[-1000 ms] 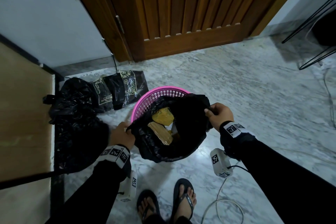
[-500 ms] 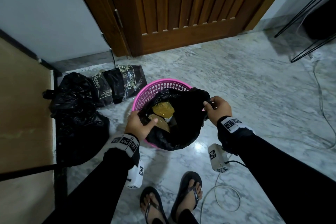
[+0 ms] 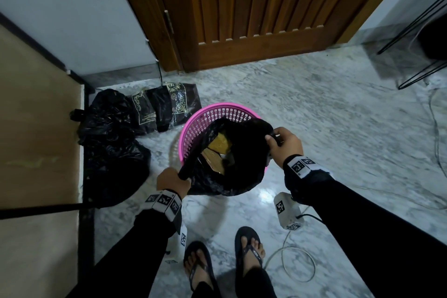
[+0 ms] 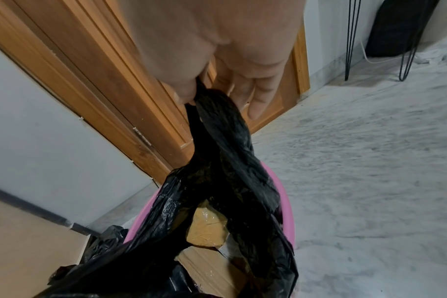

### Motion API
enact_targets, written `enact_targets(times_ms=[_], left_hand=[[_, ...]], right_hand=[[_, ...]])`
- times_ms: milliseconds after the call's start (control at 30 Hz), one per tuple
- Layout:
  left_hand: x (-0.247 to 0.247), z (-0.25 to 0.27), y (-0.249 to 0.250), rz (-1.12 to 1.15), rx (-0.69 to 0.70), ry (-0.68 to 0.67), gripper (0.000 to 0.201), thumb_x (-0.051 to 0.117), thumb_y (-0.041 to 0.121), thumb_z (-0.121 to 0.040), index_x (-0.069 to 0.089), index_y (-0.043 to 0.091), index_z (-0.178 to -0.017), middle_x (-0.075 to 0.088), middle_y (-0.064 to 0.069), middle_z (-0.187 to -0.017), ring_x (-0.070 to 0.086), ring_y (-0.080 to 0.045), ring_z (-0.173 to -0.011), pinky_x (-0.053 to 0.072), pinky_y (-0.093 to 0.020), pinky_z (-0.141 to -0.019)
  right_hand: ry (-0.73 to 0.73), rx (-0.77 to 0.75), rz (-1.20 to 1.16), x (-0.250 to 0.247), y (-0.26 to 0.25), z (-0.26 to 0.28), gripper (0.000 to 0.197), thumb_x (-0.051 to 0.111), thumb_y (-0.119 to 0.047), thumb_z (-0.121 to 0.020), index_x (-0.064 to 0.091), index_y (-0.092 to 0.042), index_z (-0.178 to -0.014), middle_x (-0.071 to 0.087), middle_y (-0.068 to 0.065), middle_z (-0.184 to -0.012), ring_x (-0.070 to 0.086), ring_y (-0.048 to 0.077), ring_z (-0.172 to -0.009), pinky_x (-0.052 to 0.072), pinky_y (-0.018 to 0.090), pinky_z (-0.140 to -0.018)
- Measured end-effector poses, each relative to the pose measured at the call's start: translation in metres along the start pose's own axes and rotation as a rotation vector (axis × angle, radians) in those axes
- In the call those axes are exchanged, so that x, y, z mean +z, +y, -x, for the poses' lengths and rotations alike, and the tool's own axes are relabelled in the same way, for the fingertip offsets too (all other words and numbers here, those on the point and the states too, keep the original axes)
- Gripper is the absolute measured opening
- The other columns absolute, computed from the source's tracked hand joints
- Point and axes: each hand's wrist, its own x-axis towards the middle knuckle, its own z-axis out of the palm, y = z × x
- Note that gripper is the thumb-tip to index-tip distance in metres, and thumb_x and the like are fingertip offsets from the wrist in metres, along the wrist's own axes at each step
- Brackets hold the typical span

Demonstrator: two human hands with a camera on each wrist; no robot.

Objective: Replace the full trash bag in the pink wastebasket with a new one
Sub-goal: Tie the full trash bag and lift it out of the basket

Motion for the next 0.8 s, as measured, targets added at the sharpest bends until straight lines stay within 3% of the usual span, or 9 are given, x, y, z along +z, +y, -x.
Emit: enact_targets(times_ms=[67,100,233,300,433,533,600,667,800], left_hand=[[-0.007,0.006,0.002,-0.067,-0.017,-0.05,0.03,0.071,0.027,-0.075,0.065,-0.002,-0.075,0.058,-0.006,-0.058,0.056,-0.021,-0.056,0.042,-0.024,-0.048],[-0.011,0.008,0.004,-0.08,-0.027,-0.06,0.03,0.071,0.028,-0.075,0.064,-0.001,-0.072,0.057,-0.006,-0.058,0.055,-0.02,-0.055,0.042,-0.024,-0.048],[-0.019,0.015,0.025,-0.063,-0.04,-0.021,0.029,0.065,0.019,-0.079,0.058,-0.007,-0.091,0.065,-0.022,-0.094,0.062,-0.034,-0.084,0.041,-0.03,-0.061],[-0.024,0.02,0.037,-0.011,-0.026,0.011,0.029,0.059,0.013,-0.083,0.057,-0.01,-0.101,0.064,-0.024,-0.101,0.062,-0.037,-0.094,0.041,-0.031,-0.066],[-0.035,0.033,0.057,0.117,0.034,-0.023,0.024,0.065,0.006,-0.075,0.06,-0.006,-0.096,0.058,-0.012,-0.076,0.064,-0.034,-0.089,0.044,-0.028,-0.062],[-0.039,0.038,0.066,0.197,0.099,-0.022,0.03,0.065,-0.004,-0.07,0.06,0.001,-0.098,0.059,-0.008,-0.079,0.063,-0.03,-0.086,0.045,-0.024,-0.062],[-0.039,0.04,0.07,0.272,0.144,0.019,0.036,0.065,-0.007,-0.07,0.06,0.003,-0.104,0.062,-0.01,-0.087,0.061,-0.028,-0.085,0.045,-0.026,-0.067],[-0.039,0.039,0.073,0.309,0.171,0.074,0.035,0.064,-0.005,-0.071,0.063,0.003,-0.105,0.063,-0.008,-0.087,0.06,-0.024,-0.082,0.045,-0.024,-0.066],[-0.035,0.029,0.078,0.304,0.207,0.129,0.028,0.063,0.005,-0.075,0.068,0.006,-0.103,0.065,-0.004,-0.079,0.06,-0.02,-0.076,0.043,-0.022,-0.064]], right_hand=[[-0.018,0.018,0.0,-0.004,-0.001,0.001,0.017,0.059,-0.023,-0.088,0.061,-0.009,-0.097,0.068,0.014,-0.084,0.065,0.032,-0.08,0.053,0.035,-0.073],[-0.034,0.021,0.018,-0.006,-0.002,0.0,0.019,0.06,-0.023,-0.087,0.06,-0.008,-0.099,0.066,0.012,-0.084,0.063,0.031,-0.082,0.049,0.032,-0.072],[-0.115,0.021,0.073,-0.016,-0.008,-0.004,0.03,0.064,-0.016,-0.084,0.058,-0.007,-0.111,0.064,0.011,-0.101,0.059,0.027,-0.093,0.04,0.026,-0.075],[-0.135,0.007,0.097,-0.019,-0.012,-0.007,0.03,0.065,-0.014,-0.083,0.059,-0.006,-0.111,0.066,0.014,-0.106,0.061,0.03,-0.099,0.04,0.026,-0.076],[-0.115,-0.015,0.102,-0.022,-0.024,-0.012,0.022,0.068,-0.014,-0.08,0.062,-0.003,-0.098,0.063,0.014,-0.089,0.062,0.031,-0.092,0.038,0.025,-0.072],[-0.115,-0.054,0.083,-0.022,-0.035,-0.017,0.016,0.07,-0.015,-0.079,0.06,-0.005,-0.086,0.062,0.013,-0.086,0.062,0.032,-0.086,0.038,0.025,-0.07],[-0.113,-0.103,0.072,-0.022,-0.04,-0.02,0.015,0.07,-0.015,-0.079,0.057,-0.011,-0.082,0.059,0.014,-0.1,0.062,0.033,-0.089,0.041,0.026,-0.073],[-0.12,-0.142,0.033,-0.021,-0.043,-0.023,0.014,0.07,-0.013,-0.08,0.06,-0.01,-0.089,0.051,0.014,-0.115,0.061,0.032,-0.094,0.045,0.027,-0.08],[-0.134,-0.244,-0.08,-0.02,-0.044,-0.024,0.032,0.074,-0.004,-0.074,0.062,-0.007,-0.104,0.041,0.001,-0.11,0.051,0.019,-0.099,0.042,0.029,-0.099]])
